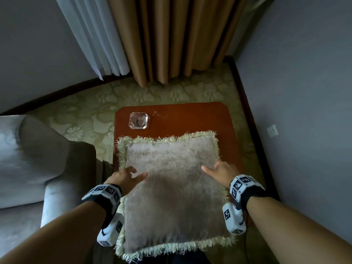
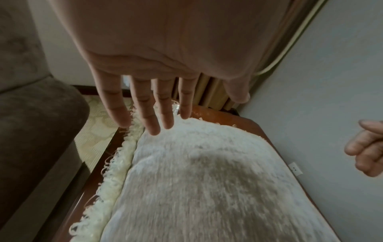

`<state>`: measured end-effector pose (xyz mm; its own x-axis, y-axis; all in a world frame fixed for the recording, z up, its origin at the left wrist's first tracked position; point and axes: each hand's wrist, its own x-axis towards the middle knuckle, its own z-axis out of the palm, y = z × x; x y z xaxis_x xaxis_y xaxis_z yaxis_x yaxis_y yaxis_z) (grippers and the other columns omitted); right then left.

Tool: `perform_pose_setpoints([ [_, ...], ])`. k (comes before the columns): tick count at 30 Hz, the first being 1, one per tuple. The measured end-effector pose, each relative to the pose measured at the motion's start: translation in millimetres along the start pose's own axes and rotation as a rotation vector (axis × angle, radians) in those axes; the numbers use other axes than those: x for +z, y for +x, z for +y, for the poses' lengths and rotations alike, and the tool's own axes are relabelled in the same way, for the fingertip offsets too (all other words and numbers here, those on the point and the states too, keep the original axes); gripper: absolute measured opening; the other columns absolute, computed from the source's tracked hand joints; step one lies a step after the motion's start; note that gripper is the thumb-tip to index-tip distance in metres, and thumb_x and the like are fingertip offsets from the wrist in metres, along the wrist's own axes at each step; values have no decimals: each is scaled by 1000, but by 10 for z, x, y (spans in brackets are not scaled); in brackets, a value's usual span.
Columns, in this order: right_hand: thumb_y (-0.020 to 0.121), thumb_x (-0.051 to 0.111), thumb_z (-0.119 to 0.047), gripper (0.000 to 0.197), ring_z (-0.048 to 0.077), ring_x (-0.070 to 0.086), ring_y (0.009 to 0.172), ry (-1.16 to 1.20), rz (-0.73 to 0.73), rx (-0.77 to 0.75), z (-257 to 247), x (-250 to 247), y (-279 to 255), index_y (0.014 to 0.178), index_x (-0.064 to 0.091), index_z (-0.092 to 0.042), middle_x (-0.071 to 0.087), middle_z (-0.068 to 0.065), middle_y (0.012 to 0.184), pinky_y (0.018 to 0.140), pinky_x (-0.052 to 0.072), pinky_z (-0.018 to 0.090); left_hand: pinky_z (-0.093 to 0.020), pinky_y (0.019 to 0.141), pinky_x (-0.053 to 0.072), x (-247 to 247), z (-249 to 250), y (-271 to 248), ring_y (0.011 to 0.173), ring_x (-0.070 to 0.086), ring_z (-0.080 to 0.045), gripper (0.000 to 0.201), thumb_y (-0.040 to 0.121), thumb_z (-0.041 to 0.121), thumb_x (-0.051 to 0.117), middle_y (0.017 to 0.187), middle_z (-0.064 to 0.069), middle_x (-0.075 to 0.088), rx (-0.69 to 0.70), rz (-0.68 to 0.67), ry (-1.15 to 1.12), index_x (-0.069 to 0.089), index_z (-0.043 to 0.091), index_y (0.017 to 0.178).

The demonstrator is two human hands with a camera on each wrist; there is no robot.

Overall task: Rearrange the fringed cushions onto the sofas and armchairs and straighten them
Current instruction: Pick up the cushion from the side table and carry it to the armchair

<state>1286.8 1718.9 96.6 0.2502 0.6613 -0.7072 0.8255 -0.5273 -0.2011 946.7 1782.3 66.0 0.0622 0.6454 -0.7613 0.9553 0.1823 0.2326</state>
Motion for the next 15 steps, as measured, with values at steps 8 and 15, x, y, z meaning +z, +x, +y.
perform_pose_setpoints([
  [8,85,56,-73,102,38,59,121,90,-103,193,307,321,881,150,27,0,50,20,145,90,50,38,-44,99,51,350,-79,547,124,57,-32,75,76,78,61,142,-9,52,-145,-53,-110,46,38,138],
  [15,53,42,-103,145,39,56,126,48,-227,254,592,568,1404,150,33,5,46,24,150,103,49,42,-50,111,41,578,-19,977,134,46,-39,118,56,78,78,146,-15,39,-343,39,-175,30,21,148],
])
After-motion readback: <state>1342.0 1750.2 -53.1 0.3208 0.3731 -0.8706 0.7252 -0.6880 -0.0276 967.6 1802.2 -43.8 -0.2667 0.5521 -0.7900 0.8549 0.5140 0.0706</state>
